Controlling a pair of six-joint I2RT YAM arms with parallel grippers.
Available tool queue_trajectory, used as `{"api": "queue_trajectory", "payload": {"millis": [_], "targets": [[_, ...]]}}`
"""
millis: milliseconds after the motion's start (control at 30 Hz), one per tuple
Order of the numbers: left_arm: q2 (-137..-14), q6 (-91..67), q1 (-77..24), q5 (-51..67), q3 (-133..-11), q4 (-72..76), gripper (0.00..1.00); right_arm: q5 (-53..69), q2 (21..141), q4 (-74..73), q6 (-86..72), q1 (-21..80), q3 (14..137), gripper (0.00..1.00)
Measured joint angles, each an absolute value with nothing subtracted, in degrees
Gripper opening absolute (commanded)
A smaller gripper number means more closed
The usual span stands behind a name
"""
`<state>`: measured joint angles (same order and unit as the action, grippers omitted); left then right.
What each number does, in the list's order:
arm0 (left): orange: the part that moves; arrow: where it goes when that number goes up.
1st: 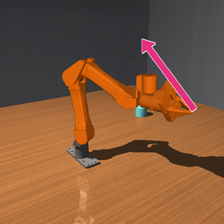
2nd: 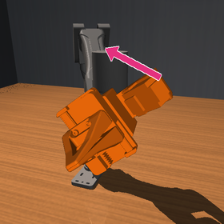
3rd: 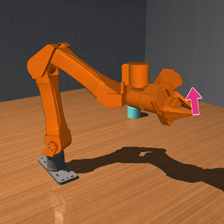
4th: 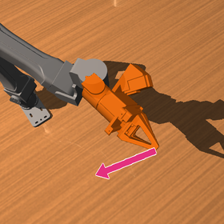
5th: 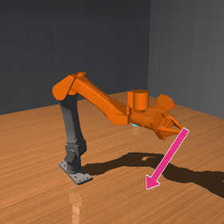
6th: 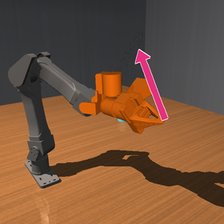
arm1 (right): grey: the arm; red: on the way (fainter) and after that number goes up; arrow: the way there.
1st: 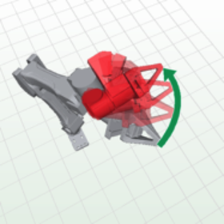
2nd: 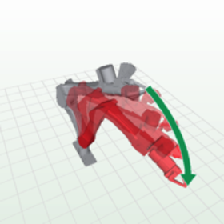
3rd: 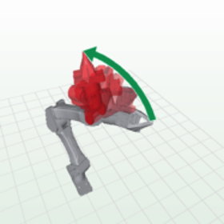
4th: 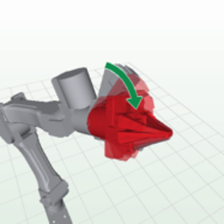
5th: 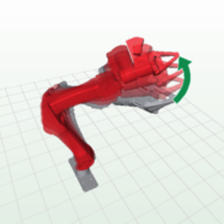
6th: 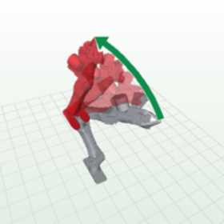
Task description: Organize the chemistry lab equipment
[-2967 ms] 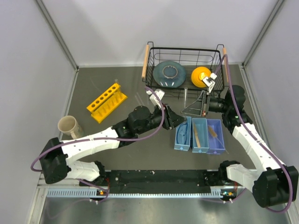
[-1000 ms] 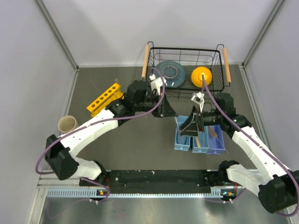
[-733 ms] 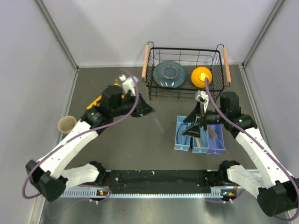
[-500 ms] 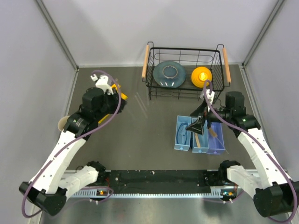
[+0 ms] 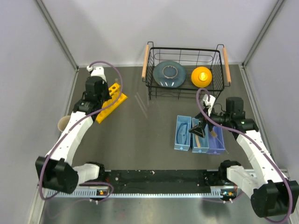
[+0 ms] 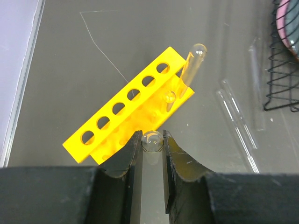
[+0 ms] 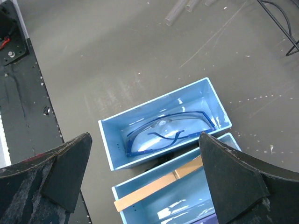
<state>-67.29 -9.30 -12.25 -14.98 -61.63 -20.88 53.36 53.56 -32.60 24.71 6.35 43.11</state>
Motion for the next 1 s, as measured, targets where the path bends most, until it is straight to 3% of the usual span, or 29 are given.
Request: {"api": "queue_trajectory", "payload": {"millis": [333, 1000], "targets": [[-78.04, -6.26, -10.61, -15.51, -65.95, -16.16, 0.10, 52.29, 51.66, -32.62, 26.11, 6.26, 42.72, 0.99], [-83.96, -5.85, -8.58, -13.06, -69.65, -13.21, 0.11, 51.48, 51.94, -32.62, 26.94, 6.22, 42.72, 0.99]]}}
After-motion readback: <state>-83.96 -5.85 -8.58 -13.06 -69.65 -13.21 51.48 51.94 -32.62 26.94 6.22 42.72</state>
